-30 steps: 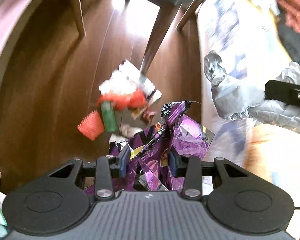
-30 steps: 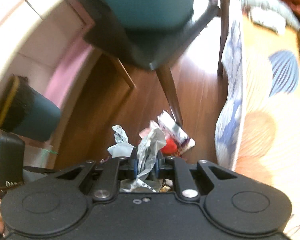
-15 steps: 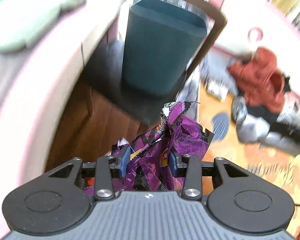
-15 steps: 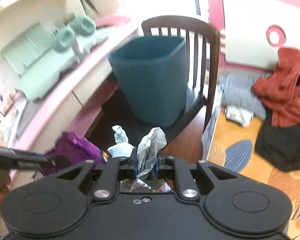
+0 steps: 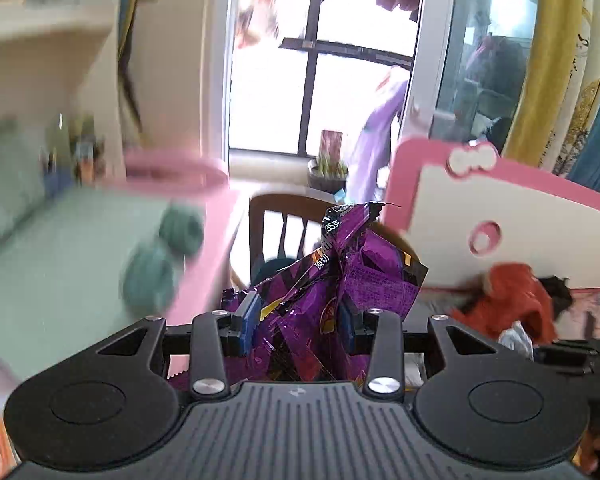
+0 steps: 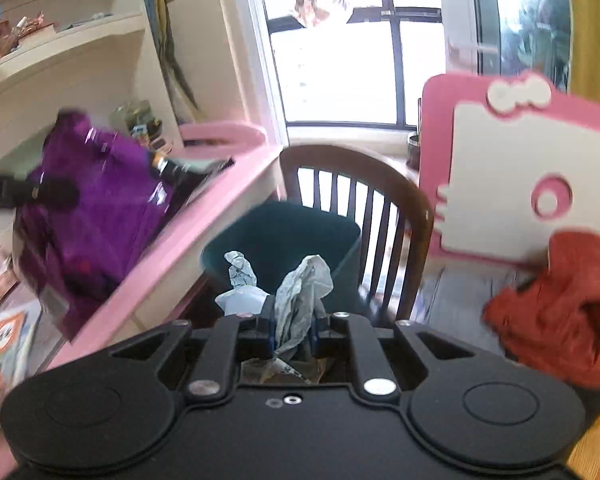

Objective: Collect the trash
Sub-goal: 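Carry purple bag and foil up to the teal wastebasket with both tools, then open both tools over the wastebasket, dropping the bag and foil inside, then lower both tools back to the trash pile on the floor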

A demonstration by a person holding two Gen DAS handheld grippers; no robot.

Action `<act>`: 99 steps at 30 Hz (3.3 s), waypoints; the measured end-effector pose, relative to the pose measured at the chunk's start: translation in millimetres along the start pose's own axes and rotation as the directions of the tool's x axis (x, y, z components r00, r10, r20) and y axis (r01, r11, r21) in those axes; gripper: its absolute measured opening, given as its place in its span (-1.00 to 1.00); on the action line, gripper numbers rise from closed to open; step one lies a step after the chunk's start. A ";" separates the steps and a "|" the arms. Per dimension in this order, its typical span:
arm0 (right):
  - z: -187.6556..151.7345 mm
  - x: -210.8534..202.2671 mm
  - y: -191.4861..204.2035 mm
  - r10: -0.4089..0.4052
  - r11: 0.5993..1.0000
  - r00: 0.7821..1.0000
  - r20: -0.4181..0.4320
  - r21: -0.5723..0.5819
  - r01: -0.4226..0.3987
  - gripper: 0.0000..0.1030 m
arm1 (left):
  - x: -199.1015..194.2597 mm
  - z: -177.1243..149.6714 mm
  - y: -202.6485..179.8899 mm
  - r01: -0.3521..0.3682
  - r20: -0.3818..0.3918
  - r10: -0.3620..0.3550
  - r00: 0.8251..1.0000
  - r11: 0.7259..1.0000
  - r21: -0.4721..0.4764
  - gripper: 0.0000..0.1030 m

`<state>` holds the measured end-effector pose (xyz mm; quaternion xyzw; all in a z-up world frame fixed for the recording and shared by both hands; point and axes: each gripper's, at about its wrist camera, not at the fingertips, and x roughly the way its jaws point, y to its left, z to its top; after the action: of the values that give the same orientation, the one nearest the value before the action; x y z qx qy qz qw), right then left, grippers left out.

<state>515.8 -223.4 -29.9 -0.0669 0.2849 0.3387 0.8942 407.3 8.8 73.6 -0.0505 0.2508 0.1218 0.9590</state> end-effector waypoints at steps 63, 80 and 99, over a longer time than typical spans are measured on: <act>-5.7 145.8 -9.7 0.046 0.988 0.993 -0.111 -0.138 -0.062 0.81 | 178.7 -42.3 -24.2 -0.090 -0.203 0.089 0.975 0.996 0.004 0.54; -103.3 51.2 29.1 0.028 0.998 0.994 -0.101 -0.059 -0.034 0.86 | 47.4 -144.1 13.4 -0.027 -0.181 0.032 0.983 0.999 0.026 0.59; -370.7 130.8 59.6 0.060 0.998 0.915 -0.399 -0.008 -0.069 0.80 | 127.2 -414.0 58.1 -0.127 -0.541 0.062 0.839 0.988 -0.084 0.92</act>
<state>384.9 -219.7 -405.2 -0.1347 0.4595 0.3503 0.8050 305.6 26.0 -351.1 -0.1259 0.5034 0.1646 0.8388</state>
